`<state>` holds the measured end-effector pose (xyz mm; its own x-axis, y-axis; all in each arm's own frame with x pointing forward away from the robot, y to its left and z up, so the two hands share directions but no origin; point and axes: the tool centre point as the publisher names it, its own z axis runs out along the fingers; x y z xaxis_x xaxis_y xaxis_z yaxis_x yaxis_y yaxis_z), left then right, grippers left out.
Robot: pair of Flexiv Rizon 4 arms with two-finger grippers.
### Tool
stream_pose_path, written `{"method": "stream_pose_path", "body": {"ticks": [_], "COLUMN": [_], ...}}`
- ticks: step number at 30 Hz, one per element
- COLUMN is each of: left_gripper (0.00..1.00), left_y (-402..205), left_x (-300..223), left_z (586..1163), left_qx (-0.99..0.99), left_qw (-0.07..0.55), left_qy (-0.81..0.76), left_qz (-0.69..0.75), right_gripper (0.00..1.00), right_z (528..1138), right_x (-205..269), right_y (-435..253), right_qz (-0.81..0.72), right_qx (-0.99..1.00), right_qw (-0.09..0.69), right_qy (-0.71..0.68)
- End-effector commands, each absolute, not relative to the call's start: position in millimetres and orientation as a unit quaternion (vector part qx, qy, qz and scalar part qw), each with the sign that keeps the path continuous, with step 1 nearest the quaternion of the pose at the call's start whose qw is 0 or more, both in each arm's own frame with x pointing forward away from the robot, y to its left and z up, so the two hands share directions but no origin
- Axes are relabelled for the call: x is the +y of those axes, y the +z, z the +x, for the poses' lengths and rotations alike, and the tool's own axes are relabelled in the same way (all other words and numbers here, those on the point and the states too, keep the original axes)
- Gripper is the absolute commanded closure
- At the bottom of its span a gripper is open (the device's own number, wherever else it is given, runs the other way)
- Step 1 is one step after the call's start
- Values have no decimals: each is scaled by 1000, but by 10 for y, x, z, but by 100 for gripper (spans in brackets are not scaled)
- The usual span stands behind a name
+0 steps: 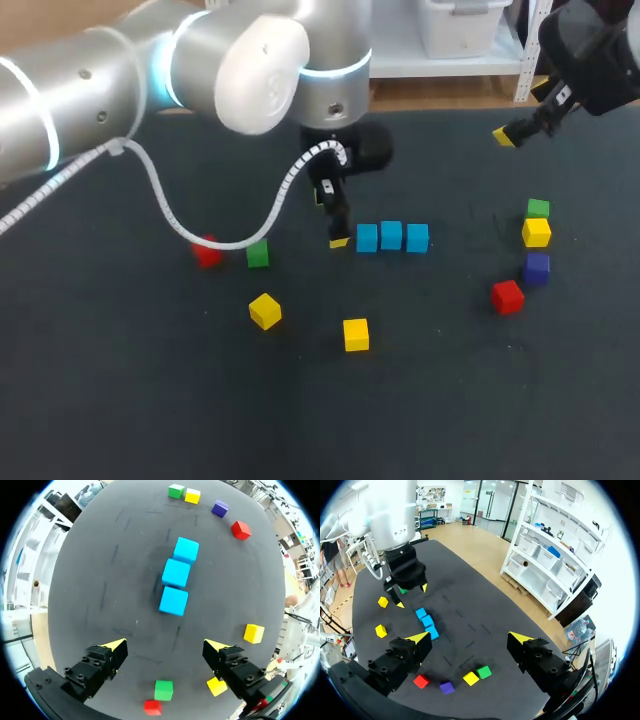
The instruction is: Place the blue cubes, place green cubes on the blue cubes, place the yellow cubes on the green cubes, then place the red cubes on the yellow cubes, and place purple cube on the red cubes.
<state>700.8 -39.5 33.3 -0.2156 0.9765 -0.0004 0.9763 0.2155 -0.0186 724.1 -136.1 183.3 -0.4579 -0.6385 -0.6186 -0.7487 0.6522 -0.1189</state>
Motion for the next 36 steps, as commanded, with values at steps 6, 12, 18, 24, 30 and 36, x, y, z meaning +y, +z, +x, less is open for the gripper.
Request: {"method": "stream_pose_path", "body": {"ticks": [6, 12, 18, 24, 30, 36], "left_gripper": [0, 0, 0, 0, 0, 0], "left_y": [464, 427, 389, 318, 228, 111], "left_x": [129, 401, 565, 654, 654, 601], "left_z": [6799, 6746, 6733, 6692, 6634, 6659], "left_qx": [-768, -765, -759, -754, -750, -746], "left_qw": [-37, -39, -33, -27, -20, -9], "left_qy": [-14, -14, -22, -25, -7, 5], "left_qz": [-639, -643, -649, -656, -661, -666], "right_gripper": [0, 0, 0, 0, 0, 0], "right_z": [7218, 7218, 7218, 7218, 7218, 7218], "right_x": [-1355, -1355, -1355, -1355, -1355, -1355], "right_y": [1829, 1829, 1829, 1829, 1829, 1829], "right_qz": [-406, -406, -406, -406, -406, -406], "right_qx": [850, 850, 850, 850, 850, 850], "right_qw": [325, 325, 325, 325, 325, 325], "right_qy": [81, 81, 81, 81, 81, 81]}}
